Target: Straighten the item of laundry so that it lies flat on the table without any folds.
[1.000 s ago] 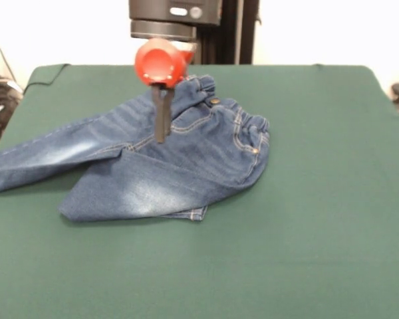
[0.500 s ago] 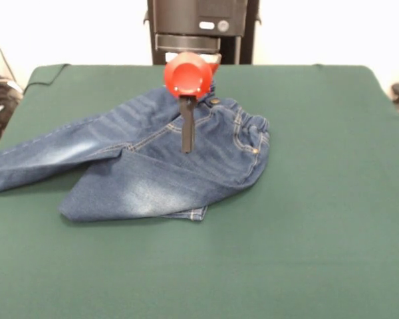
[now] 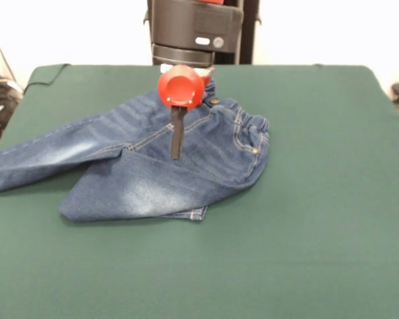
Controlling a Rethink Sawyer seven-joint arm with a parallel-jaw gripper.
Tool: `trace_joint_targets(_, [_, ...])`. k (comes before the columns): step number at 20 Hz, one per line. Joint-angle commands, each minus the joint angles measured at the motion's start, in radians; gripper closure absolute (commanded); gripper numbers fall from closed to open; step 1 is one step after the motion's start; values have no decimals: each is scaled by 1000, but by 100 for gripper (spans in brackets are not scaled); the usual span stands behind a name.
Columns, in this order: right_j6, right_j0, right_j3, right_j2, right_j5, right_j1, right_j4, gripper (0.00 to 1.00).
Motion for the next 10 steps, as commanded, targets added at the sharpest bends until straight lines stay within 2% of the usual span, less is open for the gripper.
trace_joint_targets(1, [110, 116, -83, -117, 112, 116, 110, 0])
trace_joint_targets(10, [113, 155, -92, -158, 125, 125, 158, 0])
